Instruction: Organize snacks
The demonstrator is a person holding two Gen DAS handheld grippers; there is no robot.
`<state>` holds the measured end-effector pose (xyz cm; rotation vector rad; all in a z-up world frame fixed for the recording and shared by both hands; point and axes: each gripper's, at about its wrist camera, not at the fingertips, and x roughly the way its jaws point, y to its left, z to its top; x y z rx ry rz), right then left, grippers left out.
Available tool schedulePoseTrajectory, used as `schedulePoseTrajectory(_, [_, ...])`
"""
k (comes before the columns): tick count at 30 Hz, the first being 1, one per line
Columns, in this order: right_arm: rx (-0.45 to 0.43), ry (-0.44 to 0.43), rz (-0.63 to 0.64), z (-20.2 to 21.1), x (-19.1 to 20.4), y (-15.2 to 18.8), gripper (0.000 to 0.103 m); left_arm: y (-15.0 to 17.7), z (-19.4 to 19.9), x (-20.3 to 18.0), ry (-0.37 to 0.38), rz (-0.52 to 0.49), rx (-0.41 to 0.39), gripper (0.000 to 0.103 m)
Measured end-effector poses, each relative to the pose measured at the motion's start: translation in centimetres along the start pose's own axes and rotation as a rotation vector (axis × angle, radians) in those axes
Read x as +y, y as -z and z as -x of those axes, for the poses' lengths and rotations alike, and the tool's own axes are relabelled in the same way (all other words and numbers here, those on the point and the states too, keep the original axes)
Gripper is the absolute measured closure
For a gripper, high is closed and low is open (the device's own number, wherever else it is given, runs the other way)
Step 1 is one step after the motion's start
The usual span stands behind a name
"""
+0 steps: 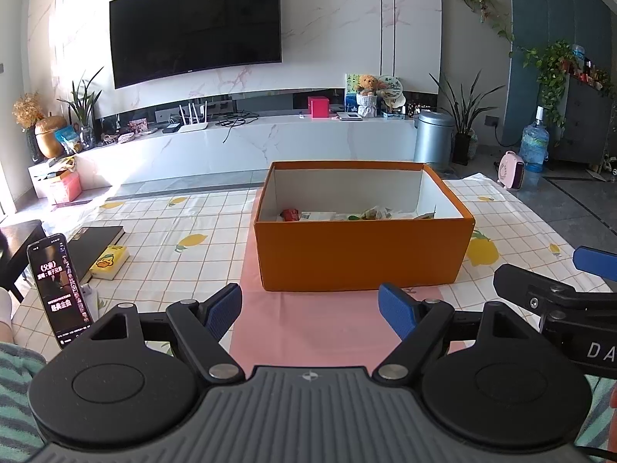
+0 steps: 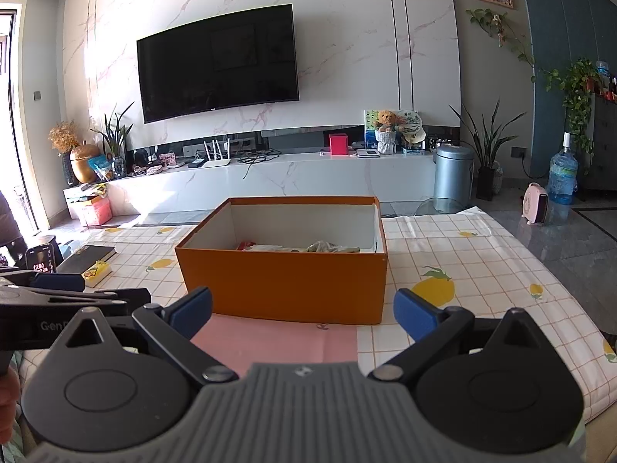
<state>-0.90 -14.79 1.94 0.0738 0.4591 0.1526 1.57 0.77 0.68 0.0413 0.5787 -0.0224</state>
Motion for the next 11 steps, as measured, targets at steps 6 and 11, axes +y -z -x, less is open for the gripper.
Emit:
schedulePoseTrajectory(6, [0.001, -0.001, 0.005, 0.03, 0.18, -0.07, 0.006, 0.04, 0.19, 0.11, 0.006, 0.004, -0.008, 0.009])
schedulePoseTrajectory(11, [0.003, -0.001, 0.009, -0.01, 0.2, -0.04, 0.006, 0.03, 0.26, 0.19, 0.006, 0.002, -0.01, 0.009])
